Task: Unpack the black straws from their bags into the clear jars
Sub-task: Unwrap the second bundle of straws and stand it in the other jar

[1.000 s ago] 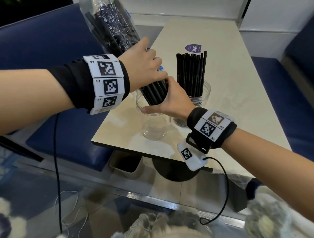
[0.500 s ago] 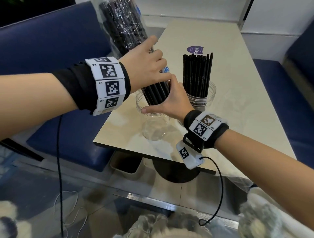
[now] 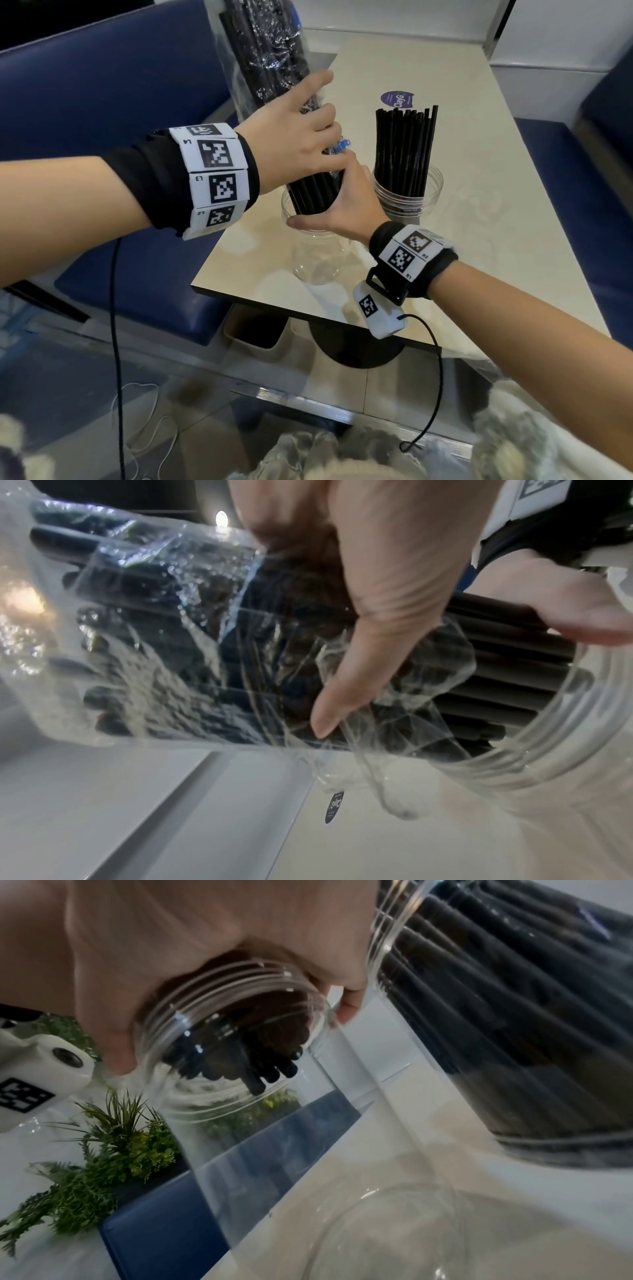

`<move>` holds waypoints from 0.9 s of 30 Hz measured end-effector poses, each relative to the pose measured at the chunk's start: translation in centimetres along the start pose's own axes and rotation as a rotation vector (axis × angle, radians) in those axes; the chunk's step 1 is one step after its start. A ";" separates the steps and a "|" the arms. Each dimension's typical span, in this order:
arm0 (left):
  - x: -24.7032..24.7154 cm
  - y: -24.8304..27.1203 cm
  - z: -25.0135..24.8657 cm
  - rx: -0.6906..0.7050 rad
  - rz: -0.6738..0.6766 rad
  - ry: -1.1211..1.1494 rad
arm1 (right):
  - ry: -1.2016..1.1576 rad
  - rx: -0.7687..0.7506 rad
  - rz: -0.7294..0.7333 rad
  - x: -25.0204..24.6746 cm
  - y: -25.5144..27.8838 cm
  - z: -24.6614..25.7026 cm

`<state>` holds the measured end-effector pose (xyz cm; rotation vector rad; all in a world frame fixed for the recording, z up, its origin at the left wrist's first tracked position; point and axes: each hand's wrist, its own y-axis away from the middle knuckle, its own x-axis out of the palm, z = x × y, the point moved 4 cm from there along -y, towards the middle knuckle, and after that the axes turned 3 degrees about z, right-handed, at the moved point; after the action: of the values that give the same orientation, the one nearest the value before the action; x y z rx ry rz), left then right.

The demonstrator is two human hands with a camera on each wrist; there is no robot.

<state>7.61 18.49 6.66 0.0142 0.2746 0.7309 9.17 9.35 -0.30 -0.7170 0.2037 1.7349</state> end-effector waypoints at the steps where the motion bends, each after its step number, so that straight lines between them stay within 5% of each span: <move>1: -0.1 0.0 0.0 -0.017 -0.027 -0.011 | 0.002 0.013 0.017 -0.1 -0.1 -0.1; 11: -0.5 0.5 -1.5 -0.079 -0.147 0.046 | -0.186 0.028 0.128 0.8 -0.1 -0.5; 27: 1.4 2.5 0.1 -0.278 -0.284 0.129 | -0.270 -0.045 0.052 0.8 -0.6 -1.0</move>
<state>6.94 21.27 6.67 -0.3307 0.2891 0.4822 10.03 9.67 -1.36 -0.5056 -0.0026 1.8702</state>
